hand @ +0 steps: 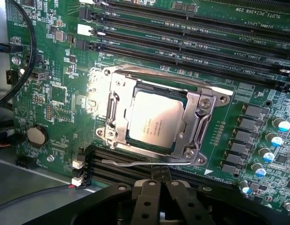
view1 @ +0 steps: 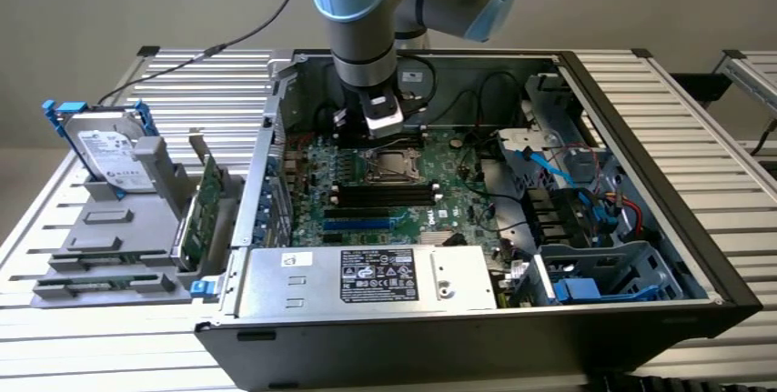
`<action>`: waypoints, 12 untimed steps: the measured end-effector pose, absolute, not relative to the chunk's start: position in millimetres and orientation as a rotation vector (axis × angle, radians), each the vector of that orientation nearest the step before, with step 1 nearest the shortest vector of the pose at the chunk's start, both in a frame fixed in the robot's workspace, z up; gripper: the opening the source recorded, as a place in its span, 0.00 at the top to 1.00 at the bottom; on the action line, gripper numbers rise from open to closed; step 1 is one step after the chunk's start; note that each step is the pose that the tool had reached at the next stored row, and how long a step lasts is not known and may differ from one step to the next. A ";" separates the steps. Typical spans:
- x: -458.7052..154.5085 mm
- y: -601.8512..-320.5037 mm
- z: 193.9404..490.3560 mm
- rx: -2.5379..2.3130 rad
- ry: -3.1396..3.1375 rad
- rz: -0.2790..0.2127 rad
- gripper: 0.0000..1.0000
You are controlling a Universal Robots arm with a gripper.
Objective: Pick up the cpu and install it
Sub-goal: 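Close the cpu cover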
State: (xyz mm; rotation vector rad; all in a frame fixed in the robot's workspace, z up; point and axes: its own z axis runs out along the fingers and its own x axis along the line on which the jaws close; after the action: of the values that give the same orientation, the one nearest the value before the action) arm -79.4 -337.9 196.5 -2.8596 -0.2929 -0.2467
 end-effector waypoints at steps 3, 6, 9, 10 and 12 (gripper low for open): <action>-79.4 -337.9 196.5 -2.860 -0.292 -0.246 0.89; -79.4 -337.9 196.5 -2.860 -0.292 -0.241 0.89; -79.4 -337.8 196.8 -2.862 -0.291 -0.232 0.89; -79.4 -337.9 196.9 -2.862 -0.290 -0.229 0.89; -79.4 -337.9 197.6 -2.863 -0.289 -0.221 0.89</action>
State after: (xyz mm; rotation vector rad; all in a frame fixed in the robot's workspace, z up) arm -79.4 -337.9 197.6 -2.8626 -0.2893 -0.2209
